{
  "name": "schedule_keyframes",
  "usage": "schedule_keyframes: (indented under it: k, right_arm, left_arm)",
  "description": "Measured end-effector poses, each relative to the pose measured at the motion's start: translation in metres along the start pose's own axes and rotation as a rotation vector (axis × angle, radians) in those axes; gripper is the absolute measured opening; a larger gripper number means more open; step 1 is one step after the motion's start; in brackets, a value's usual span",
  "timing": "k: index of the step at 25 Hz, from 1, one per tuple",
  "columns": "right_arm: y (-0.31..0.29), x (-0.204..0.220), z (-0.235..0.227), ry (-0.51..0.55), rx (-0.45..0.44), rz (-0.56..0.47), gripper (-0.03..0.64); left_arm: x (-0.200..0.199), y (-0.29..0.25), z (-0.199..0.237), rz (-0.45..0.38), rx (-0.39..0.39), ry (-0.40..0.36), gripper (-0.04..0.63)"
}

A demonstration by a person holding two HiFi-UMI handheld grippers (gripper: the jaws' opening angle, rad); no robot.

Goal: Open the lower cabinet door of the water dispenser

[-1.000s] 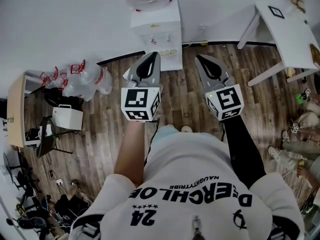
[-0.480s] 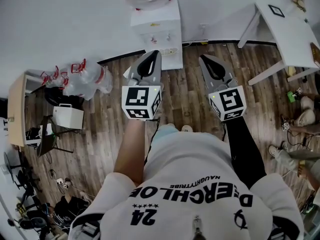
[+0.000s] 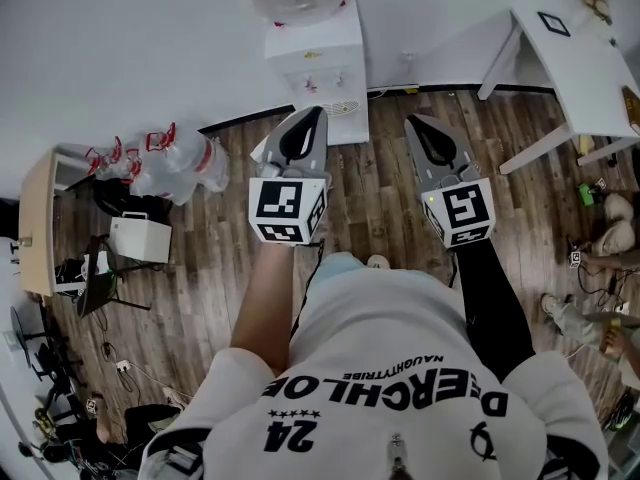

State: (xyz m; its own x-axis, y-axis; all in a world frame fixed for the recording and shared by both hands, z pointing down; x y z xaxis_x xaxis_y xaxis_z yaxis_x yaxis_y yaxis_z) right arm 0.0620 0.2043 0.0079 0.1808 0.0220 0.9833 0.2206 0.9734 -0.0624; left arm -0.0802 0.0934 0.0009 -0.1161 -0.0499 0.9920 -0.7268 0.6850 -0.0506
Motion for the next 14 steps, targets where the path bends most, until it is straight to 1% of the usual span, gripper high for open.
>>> schedule_keyframes:
  k: [3,9,14]
  right_arm:
    - [-0.002,-0.003,0.001,0.010,0.001,-0.006,0.002]
    - [-0.008,-0.004,0.006,0.021,-0.009,-0.006,0.002]
    - [-0.020,-0.007,0.010,0.005,-0.016,-0.015,0.002]
  left_arm:
    - [0.000,0.001,0.002,0.000,-0.007,-0.007,0.058]
    - [-0.003,0.008,0.012,-0.041,-0.045,-0.049,0.058]
    - [0.000,0.008,0.028,-0.025,-0.068,-0.032,0.057]
Point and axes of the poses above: the fingertips, and each gripper's own axes: y backward along the fingers, z to its left, x out of its underside, the point moved 4 cm from there along y, backward along the fingers, and after that the axes turned 12 degrees about -x, right-handed, at the moved point
